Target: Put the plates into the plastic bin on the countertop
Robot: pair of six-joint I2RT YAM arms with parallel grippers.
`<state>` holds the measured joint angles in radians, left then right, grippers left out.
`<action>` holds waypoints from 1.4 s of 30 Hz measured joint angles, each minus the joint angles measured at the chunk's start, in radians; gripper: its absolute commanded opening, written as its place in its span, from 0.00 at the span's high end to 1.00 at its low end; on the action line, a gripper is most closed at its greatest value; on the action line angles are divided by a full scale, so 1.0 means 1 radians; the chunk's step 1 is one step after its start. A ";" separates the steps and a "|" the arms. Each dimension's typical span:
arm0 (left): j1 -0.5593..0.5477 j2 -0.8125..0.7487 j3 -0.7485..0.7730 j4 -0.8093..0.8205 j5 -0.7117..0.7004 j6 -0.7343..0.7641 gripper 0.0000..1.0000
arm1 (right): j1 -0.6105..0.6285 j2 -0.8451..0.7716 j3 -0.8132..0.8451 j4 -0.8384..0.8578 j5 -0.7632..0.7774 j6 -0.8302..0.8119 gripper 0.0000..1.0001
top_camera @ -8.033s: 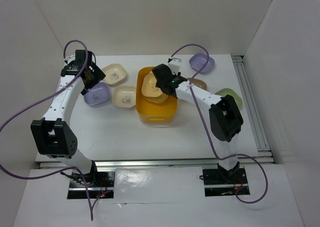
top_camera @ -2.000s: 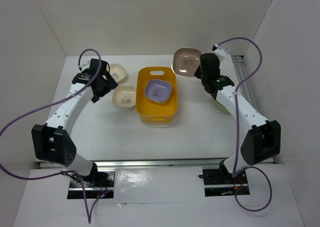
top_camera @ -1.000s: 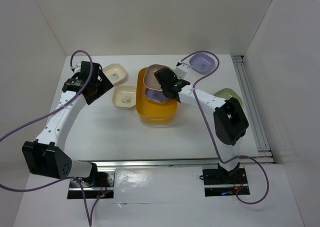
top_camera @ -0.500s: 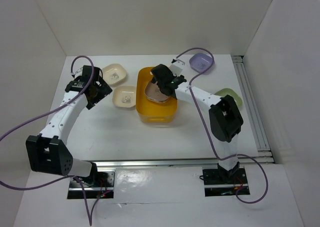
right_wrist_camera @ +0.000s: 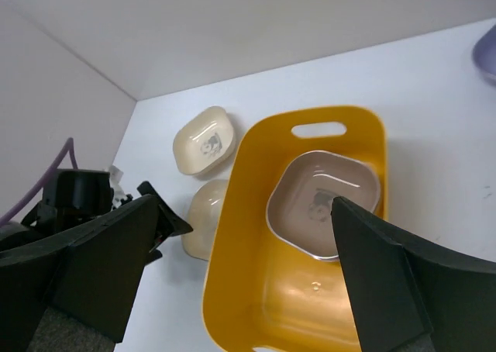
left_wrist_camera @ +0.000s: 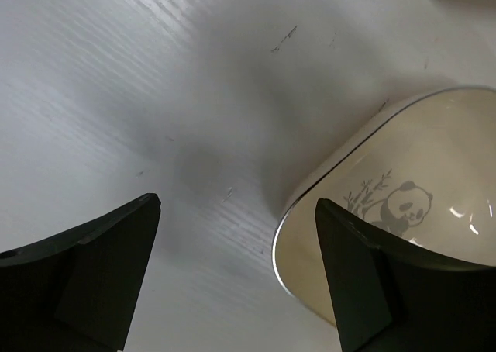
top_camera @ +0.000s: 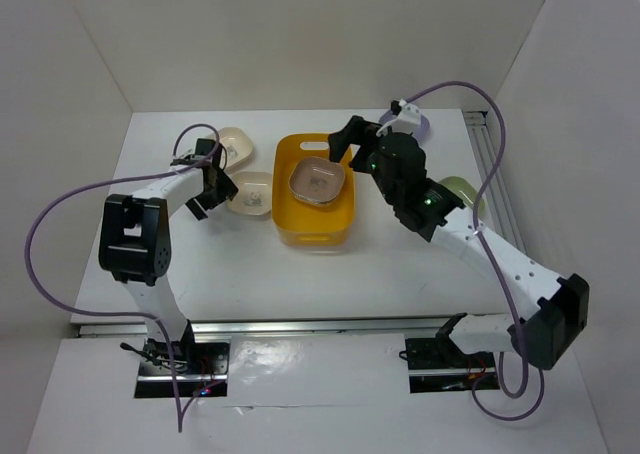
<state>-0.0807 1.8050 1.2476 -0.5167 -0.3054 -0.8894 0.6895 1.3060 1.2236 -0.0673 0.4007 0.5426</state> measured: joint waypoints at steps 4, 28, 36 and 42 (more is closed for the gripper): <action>-0.005 0.074 0.032 0.011 0.006 -0.006 0.30 | -0.027 -0.074 -0.058 0.011 -0.021 -0.050 0.00; -0.168 -0.531 0.009 -0.230 -0.182 -0.182 1.00 | -0.064 -0.198 -0.119 -0.033 -0.066 -0.143 0.00; -0.286 -0.479 0.092 -0.094 -0.087 -0.122 1.00 | -0.078 -0.267 -0.120 -0.056 -0.043 -0.145 0.00; -0.389 -0.226 0.183 -0.022 -0.031 -0.146 1.00 | -0.082 -0.290 -0.121 -0.083 -0.017 -0.145 0.00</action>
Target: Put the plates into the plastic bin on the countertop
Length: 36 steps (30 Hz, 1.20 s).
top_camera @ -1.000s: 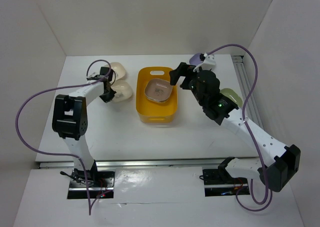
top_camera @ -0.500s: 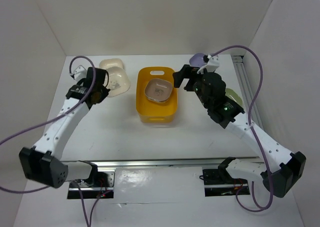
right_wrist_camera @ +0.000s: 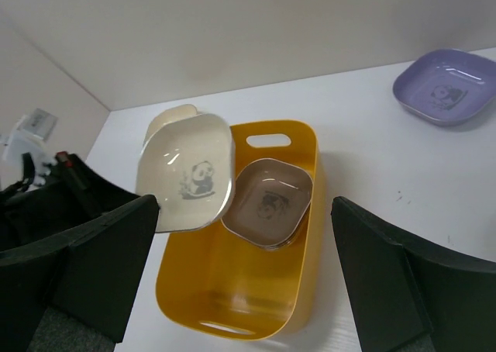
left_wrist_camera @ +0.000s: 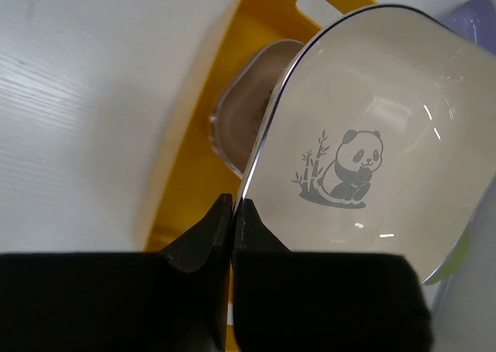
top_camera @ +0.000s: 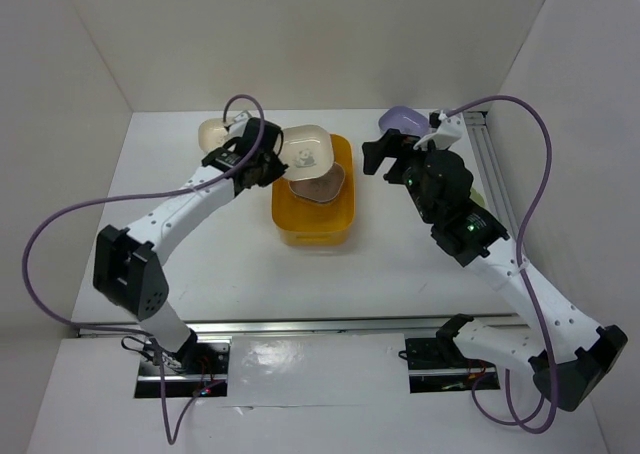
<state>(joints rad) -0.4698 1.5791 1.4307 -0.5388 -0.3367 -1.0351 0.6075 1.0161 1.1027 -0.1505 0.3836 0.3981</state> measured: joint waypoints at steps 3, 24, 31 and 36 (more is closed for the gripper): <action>-0.030 0.095 0.068 0.003 0.009 -0.062 1.00 | -0.004 -0.004 -0.003 -0.011 0.006 0.000 0.00; -0.129 0.320 0.230 -0.261 -0.057 -0.585 1.00 | -0.032 -0.037 -0.033 -0.042 0.002 0.000 0.00; -0.129 0.385 0.286 -0.294 -0.071 -0.647 0.92 | -0.032 -0.051 -0.037 -0.043 -0.010 0.000 0.00; -0.129 0.432 0.355 -0.299 -0.069 -0.673 0.65 | -0.032 -0.051 -0.041 -0.045 -0.023 -0.001 0.00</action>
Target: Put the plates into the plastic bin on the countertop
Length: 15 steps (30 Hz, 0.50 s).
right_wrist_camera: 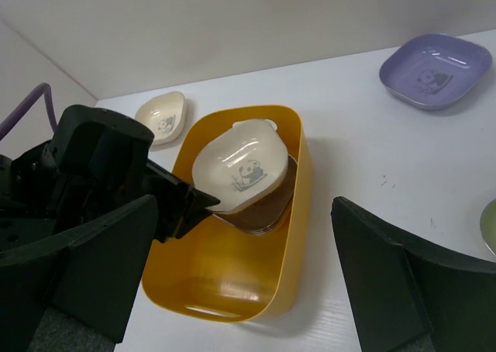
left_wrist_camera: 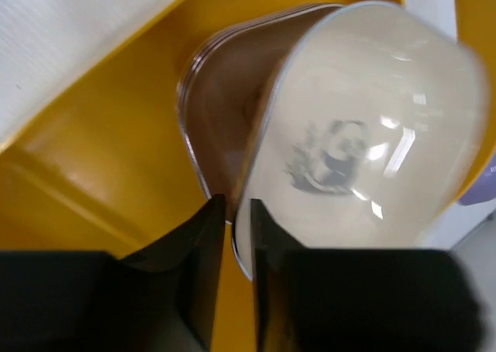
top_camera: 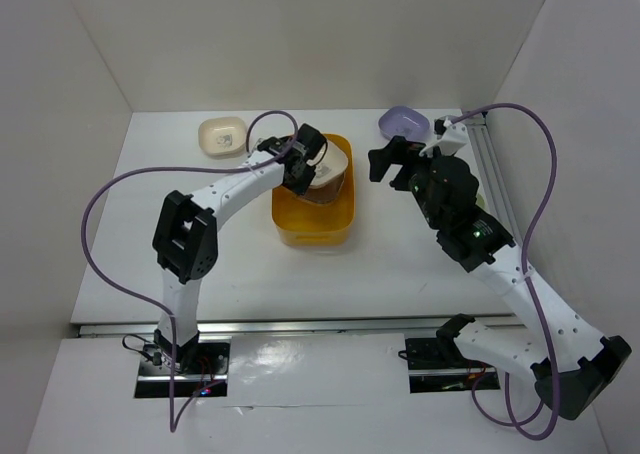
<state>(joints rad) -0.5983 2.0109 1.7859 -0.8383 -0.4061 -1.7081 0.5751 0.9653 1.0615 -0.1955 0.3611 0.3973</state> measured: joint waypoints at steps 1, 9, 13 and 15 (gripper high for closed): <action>0.000 0.004 0.007 0.000 0.003 0.000 0.57 | 0.000 0.000 -0.002 0.000 -0.001 0.000 0.00; 0.000 0.006 0.025 0.005 0.034 0.003 0.23 | 0.000 0.000 -0.009 -0.003 -0.004 -0.002 0.00; -0.009 -0.038 0.014 0.023 0.032 0.035 0.20 | 0.000 0.000 -0.009 -0.002 -0.006 -0.003 0.00; -0.019 -0.089 0.014 0.040 0.017 0.085 0.12 | -0.002 0.000 -0.009 -0.003 -0.010 -0.003 0.00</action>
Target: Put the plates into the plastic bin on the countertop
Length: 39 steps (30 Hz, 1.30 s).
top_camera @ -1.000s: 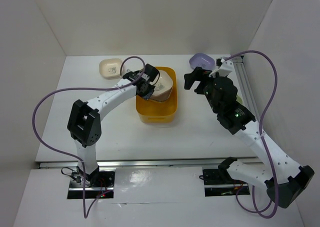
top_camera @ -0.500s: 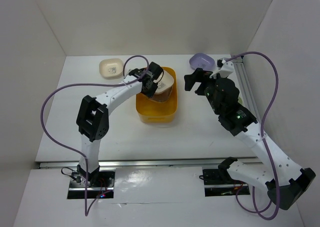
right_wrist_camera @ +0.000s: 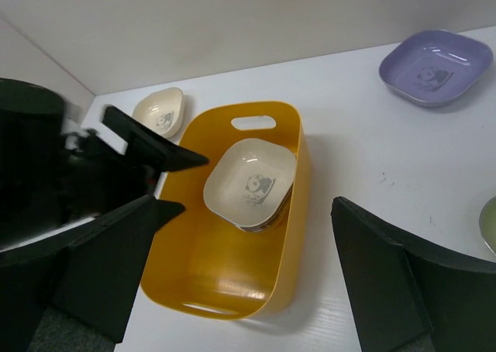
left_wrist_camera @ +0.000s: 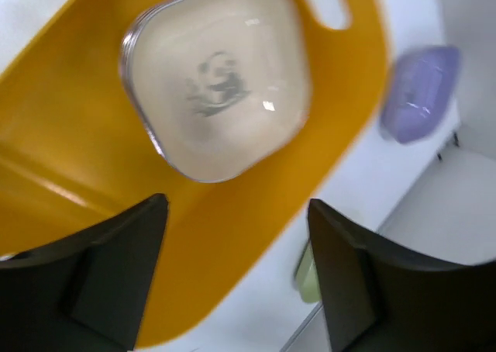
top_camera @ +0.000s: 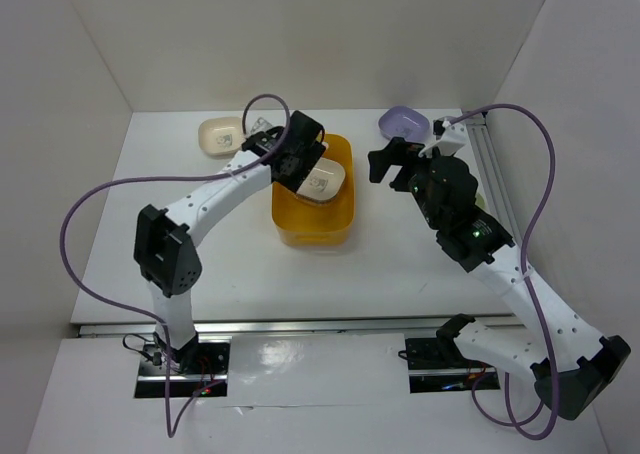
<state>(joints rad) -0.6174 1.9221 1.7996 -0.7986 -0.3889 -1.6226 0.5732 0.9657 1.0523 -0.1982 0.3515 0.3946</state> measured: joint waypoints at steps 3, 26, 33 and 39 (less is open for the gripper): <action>-0.007 -0.095 0.024 0.019 -0.059 0.093 0.02 | -0.005 0.000 0.000 0.000 -0.001 0.000 0.00; 0.786 0.296 0.359 0.140 0.119 0.731 0.06 | -0.015 0.016 -0.133 0.021 -0.098 0.000 0.00; 0.822 0.420 0.350 0.182 0.260 0.774 0.09 | -0.023 0.018 -0.139 0.021 -0.102 -0.004 0.00; 0.783 0.445 0.322 0.260 0.352 0.787 0.11 | -0.027 0.045 -0.139 0.022 -0.101 -0.010 0.00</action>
<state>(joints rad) 0.1654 2.3669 2.1216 -0.5385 -0.0364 -0.8360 0.5457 1.0111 0.9134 -0.1764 0.2501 0.3843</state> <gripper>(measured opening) 0.911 0.999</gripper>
